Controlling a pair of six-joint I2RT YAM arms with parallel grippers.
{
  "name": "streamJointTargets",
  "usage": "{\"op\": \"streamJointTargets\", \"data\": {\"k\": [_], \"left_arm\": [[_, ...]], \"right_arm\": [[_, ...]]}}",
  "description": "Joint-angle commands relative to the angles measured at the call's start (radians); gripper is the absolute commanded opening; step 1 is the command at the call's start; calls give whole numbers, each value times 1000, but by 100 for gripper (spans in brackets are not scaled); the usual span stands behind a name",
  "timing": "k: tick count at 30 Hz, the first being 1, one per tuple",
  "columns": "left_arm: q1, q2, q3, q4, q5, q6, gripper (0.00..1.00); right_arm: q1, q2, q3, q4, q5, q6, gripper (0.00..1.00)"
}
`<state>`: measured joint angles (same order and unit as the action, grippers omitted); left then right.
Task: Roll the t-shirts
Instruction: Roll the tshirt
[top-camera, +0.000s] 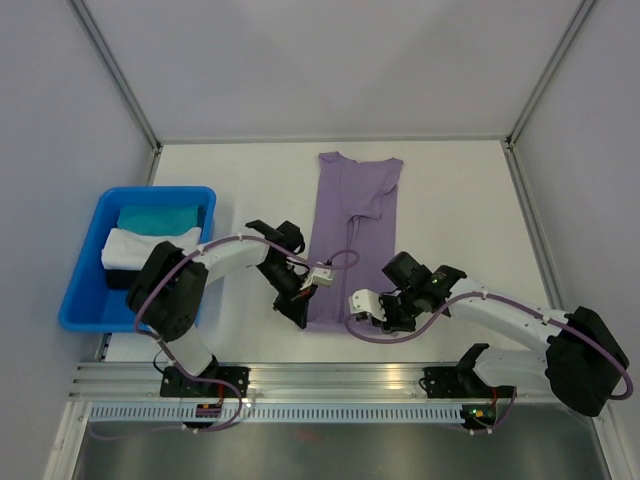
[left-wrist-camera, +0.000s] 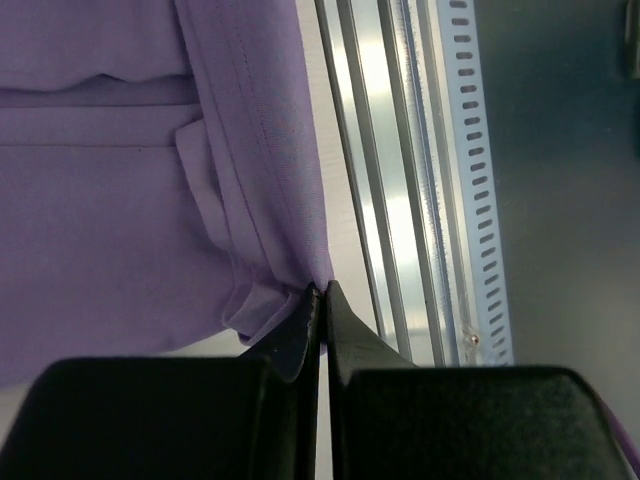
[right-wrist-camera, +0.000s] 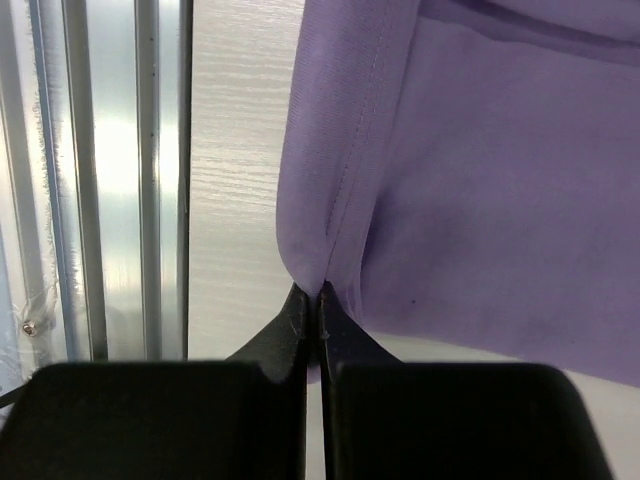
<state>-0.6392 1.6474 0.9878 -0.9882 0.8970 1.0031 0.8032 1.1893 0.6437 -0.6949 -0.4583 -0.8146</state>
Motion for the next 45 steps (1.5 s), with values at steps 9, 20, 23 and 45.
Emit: {"op": "streamJointTargets", "data": {"k": [9,20,23,45], "left_arm": [[113,287,216,-188,103,111,2],[141,344,264,-107,25,31,8],[142,348,275,-90,14,2,13],[139,316,256,-29,-32,-109,15]], "right_arm": [[-156,95,45,18,-72,60,10],[-292,119,112,104,-60,224,52],[-350,109,192,74,-123,293,52],[-463,-114,-239,529,-54,1247,53]]}}
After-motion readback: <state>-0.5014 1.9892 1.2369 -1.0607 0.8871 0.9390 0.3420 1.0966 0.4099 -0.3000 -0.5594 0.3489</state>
